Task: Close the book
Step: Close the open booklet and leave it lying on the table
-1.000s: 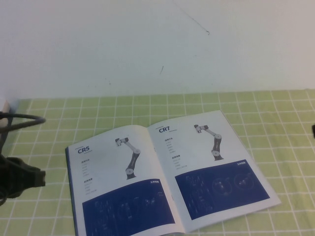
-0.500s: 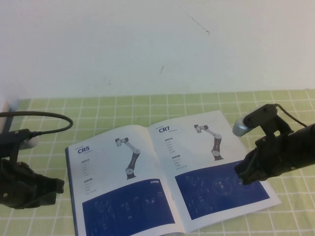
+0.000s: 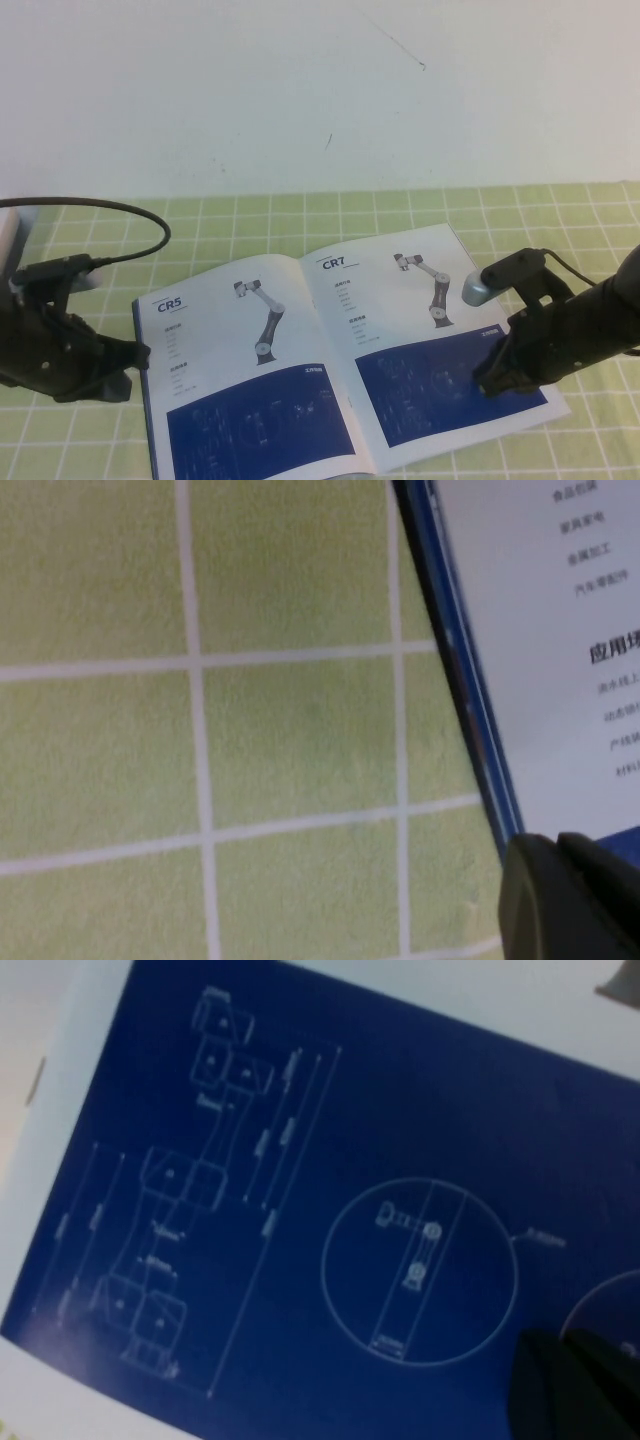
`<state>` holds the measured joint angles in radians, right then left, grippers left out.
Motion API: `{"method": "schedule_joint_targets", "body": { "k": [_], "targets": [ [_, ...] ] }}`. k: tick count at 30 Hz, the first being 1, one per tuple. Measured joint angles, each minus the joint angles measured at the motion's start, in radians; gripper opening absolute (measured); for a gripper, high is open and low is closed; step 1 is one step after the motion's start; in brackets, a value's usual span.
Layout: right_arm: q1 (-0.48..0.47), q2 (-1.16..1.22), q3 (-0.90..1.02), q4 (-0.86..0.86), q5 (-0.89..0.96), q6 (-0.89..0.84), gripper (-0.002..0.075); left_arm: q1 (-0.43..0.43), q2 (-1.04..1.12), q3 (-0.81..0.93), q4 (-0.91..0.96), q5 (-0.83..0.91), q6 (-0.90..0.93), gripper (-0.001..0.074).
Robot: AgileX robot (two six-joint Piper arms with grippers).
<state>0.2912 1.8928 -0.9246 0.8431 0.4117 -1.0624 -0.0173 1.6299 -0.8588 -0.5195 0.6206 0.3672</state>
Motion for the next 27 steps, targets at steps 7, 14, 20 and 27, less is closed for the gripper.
{"method": "schedule_joint_targets", "body": {
  "k": [7, 14, 20, 27],
  "targets": [
    [0.0, 0.007, -0.006, 0.002, 0.005, 0.0, -0.0003, -0.123, 0.098, -0.095, 0.208, 0.017, -0.201, -0.0004],
    [0.0, 0.008, -0.007, 0.002, 0.006, 0.0, -0.0003, -0.159, 0.175, -0.156, 0.341, 0.068, -0.338, -0.0004],
    [0.0, 0.008, -0.007, 0.002, 0.006, 0.0, -0.0003, -0.159, 0.201, -0.173, 0.348, 0.083, -0.367, -0.0004],
    [0.0, 0.008, -0.007, 0.002, 0.01, 0.0, -0.0003, -0.159, 0.217, -0.187, 0.345, 0.113, -0.382, -0.0004]
  ]
}}
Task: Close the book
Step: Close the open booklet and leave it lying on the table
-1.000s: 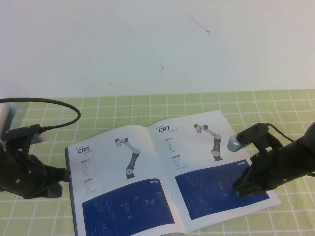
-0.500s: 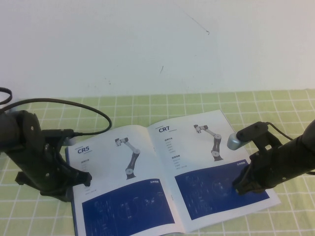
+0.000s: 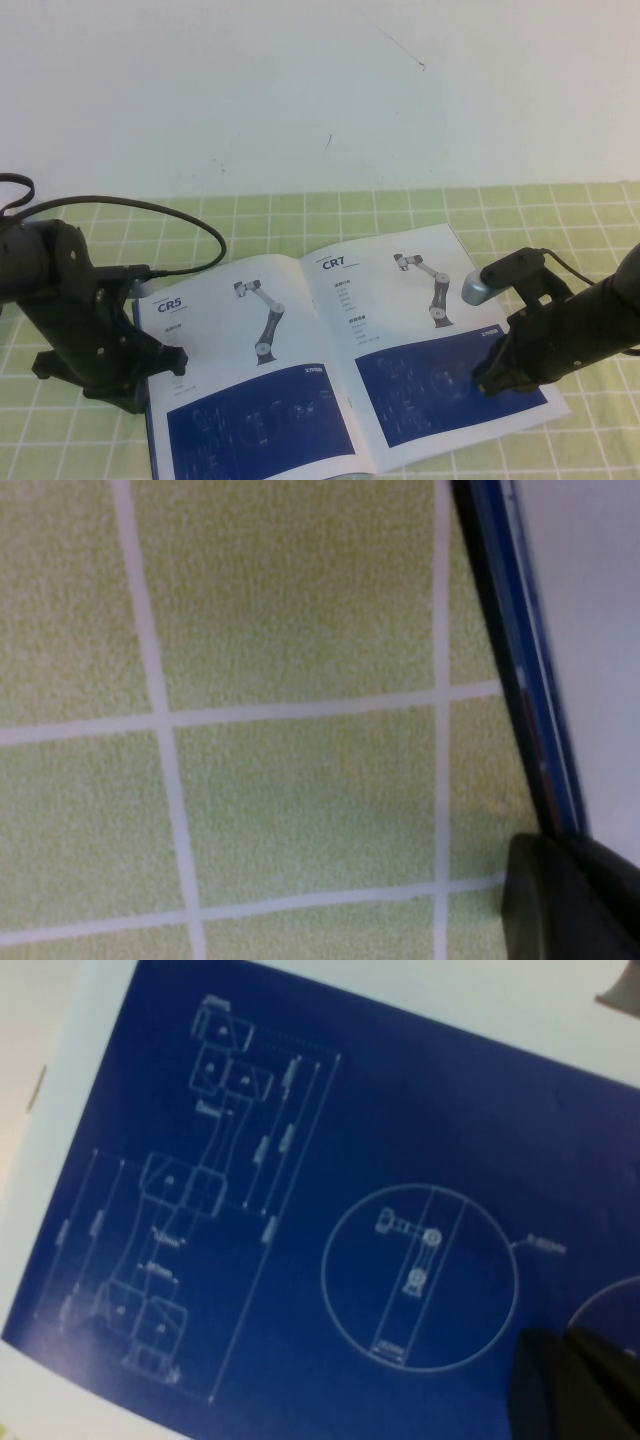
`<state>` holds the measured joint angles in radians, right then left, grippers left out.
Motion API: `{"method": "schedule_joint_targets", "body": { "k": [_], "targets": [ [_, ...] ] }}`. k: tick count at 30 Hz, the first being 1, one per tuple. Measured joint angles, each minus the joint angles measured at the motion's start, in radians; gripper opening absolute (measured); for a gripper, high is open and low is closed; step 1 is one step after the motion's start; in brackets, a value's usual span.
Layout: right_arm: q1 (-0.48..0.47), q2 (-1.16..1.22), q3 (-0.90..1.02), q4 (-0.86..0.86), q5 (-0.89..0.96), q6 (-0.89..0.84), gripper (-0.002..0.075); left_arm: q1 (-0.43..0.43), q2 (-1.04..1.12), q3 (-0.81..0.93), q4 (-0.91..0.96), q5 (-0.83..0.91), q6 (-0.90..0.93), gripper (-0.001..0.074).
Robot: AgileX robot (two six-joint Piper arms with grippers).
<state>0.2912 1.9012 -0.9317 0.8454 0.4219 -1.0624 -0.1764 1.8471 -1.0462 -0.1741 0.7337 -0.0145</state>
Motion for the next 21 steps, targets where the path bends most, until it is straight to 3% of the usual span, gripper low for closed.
{"method": "schedule_joint_targets", "body": {
  "k": [6, 21],
  "targets": [
    [0.0, 0.0, 0.0, 0.0, 0.006, 0.0, -0.0003, -0.022, 0.006, -0.013, -0.075, 0.008, 0.027, -0.0004],
    [0.0, -0.003, 0.001, 0.068, 0.037, 0.0, -0.0003, -0.258, 0.039, -0.16, -0.596, -0.097, 0.331, -0.0004]
  ]
}}
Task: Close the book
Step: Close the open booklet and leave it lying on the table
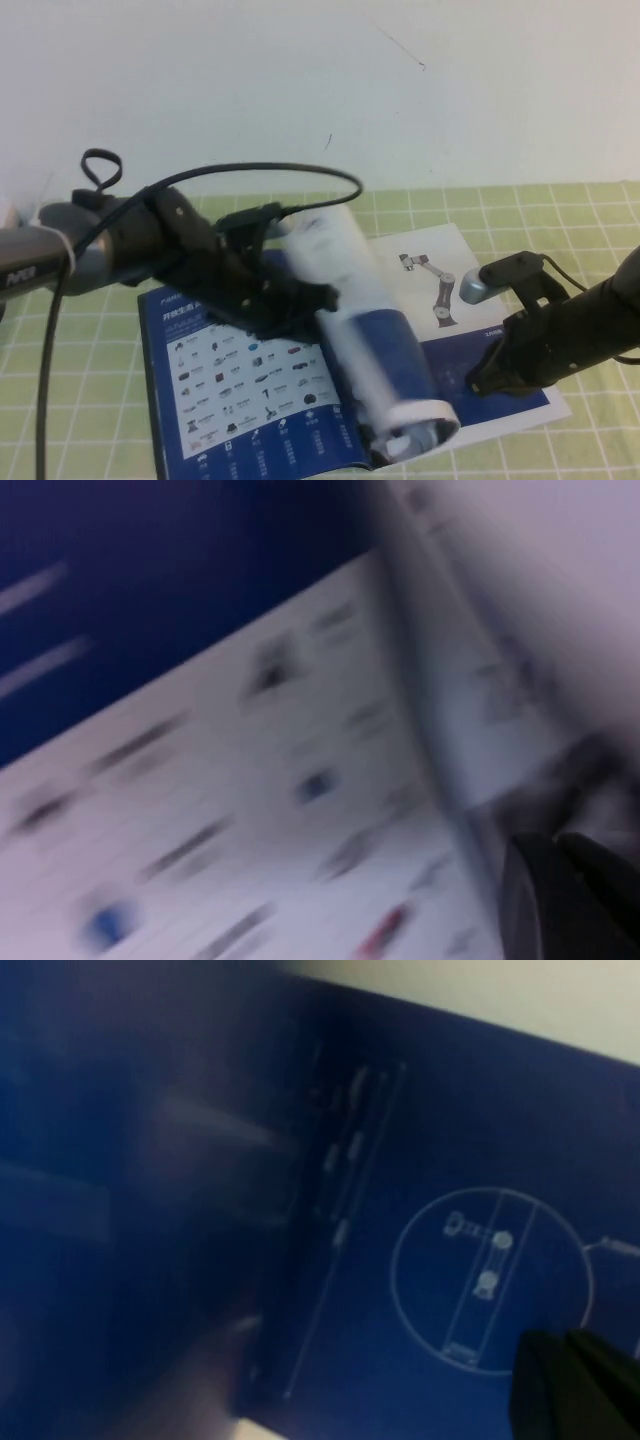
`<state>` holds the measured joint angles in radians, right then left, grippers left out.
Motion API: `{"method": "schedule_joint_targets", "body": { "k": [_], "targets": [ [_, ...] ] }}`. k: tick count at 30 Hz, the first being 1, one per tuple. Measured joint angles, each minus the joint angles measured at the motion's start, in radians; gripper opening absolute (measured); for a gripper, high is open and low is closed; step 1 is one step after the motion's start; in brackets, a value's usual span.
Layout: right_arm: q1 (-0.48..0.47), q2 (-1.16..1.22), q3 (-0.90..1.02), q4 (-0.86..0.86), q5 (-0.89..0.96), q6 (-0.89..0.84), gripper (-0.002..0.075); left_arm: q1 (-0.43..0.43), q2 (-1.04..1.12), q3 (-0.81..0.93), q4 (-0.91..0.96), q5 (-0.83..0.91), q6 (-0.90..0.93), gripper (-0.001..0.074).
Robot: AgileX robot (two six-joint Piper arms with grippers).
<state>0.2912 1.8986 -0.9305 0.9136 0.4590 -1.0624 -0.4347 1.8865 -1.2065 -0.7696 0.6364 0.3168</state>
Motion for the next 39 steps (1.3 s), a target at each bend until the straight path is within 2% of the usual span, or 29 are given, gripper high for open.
{"method": "schedule_joint_targets", "body": {
  "k": [3, 7, 11, 14, 19, 22, 29, 39],
  "targets": [
    [0.0, -0.06, 0.002, -0.007, 0.0, 0.0, -0.0003, -0.032, 0.0, -0.048, -0.115, 0.0, 0.097, -0.0004],
    [-0.009, -0.221, 0.002, -0.024, -0.03, 0.0, -0.0003, -0.046, 0.002, -0.091, -0.168, 0.028, 0.198, -0.0004],
    [-0.015, -0.41, 0.002, -0.028, -0.028, 0.0, -0.0003, -0.046, -0.006, -0.13, -0.08, 0.072, 0.198, -0.0004],
    [-0.015, -0.476, 0.002, -0.03, 0.025, -0.002, -0.0003, -0.032, -0.045, -0.136, 0.112, 0.089, 0.071, -0.0004],
    [-0.015, -0.378, 0.002, -0.049, 0.082, -0.002, -0.0003, 0.025, -0.105, -0.139, 0.469, 0.223, -0.198, -0.0004],
    [-0.015, -0.26, 0.002, -0.05, 0.08, -0.002, -0.0003, 0.062, -0.103, -0.139, 0.6, 0.323, -0.273, -0.0004],
    [-0.015, -0.051, 0.002, -0.052, 0.077, -0.002, -0.0003, 0.131, -0.066, -0.121, 0.652, 0.37, -0.305, -0.0004],
    [-0.015, -0.005, 0.002, -0.052, 0.073, -0.002, -0.0003, 0.225, 0.004, -0.079, 0.663, 0.352, -0.307, -0.0004]
  ]
}}
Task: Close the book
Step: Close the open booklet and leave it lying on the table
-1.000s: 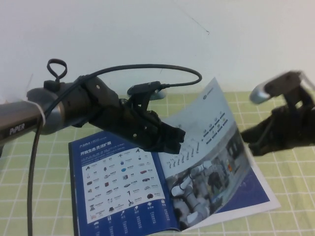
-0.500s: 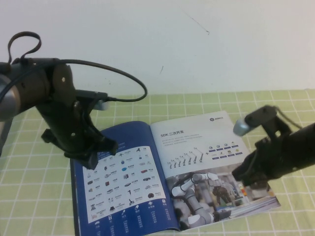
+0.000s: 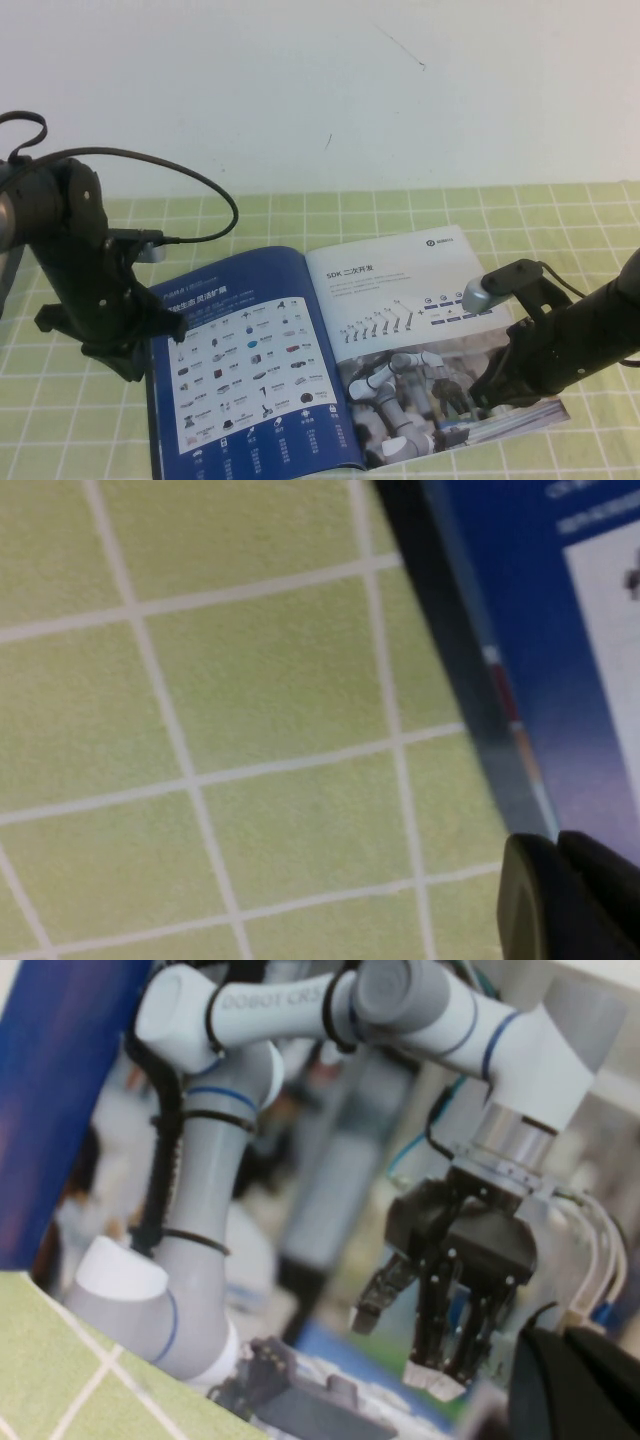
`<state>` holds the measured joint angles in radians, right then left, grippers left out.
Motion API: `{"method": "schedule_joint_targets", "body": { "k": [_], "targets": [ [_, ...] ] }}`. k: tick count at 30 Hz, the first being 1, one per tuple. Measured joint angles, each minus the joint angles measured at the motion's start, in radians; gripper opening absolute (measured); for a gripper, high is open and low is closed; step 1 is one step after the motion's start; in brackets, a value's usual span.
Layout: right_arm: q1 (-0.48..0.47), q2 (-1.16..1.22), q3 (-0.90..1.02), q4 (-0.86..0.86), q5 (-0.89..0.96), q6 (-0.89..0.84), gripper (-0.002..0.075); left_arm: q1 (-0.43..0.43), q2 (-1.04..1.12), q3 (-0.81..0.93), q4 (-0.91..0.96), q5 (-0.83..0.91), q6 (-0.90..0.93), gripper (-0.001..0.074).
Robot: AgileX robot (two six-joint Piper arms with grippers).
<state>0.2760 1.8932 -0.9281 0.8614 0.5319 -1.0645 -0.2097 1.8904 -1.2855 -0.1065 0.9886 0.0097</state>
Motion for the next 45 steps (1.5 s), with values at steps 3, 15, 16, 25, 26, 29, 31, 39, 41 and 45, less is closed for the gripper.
{"method": "schedule_joint_targets", "body": {
  "k": [3, 15, 16, 25, 26, 29, 31, 39, 41, 45],
  "targets": [
    [0.0, 0.0, 0.0, 0.0, -0.002, 0.0, -0.0003, 0.006, 0.008, 0.0, 0.023, -0.015, 0.0, -0.0004],
    [0.0, 0.004, 0.0, 0.0, -0.02, 0.0, -0.0003, 0.008, 0.095, -0.002, 0.029, -0.031, -0.01, -0.0004],
    [0.0, 0.005, 0.0, 0.0, -0.02, 0.0, -0.0003, 0.008, 0.095, -0.003, 0.023, -0.031, -0.01, -0.0004],
    [-0.005, 0.036, -0.01, 0.045, 0.003, 0.0, -0.0002, -0.011, 0.102, -0.004, -0.168, -0.057, 0.083, -0.0004],
    [-0.007, 0.039, -0.01, 0.056, 0.008, 0.0, -0.0002, -0.022, 0.104, -0.004, -0.199, -0.063, 0.108, -0.0004],
    [-0.009, 0.045, -0.01, 0.086, 0.011, -0.005, -0.0002, -0.058, 0.111, -0.004, -0.31, -0.083, 0.187, -0.0004],
    [-0.009, 0.047, -0.01, 0.104, 0.013, -0.016, -0.0002, -0.088, 0.118, 0.0, -0.404, -0.096, 0.229, -0.0004],
    [-0.007, 0.005, 0.001, 0.109, 0.005, -0.025, -0.0002, -0.18, 0.124, 0.006, -0.719, -0.12, 0.447, -0.0004],
    [-0.007, -0.034, 0.0, 0.106, 0.005, -0.027, -0.0002, -0.191, 0.113, 0.008, -0.78, -0.132, 0.496, -0.0004],
    [-0.005, -0.161, 0.0, 0.079, 0.005, -0.023, -0.0002, -0.207, 0.065, 0.008, -0.859, -0.167, 0.57, -0.0004]
  ]
}}
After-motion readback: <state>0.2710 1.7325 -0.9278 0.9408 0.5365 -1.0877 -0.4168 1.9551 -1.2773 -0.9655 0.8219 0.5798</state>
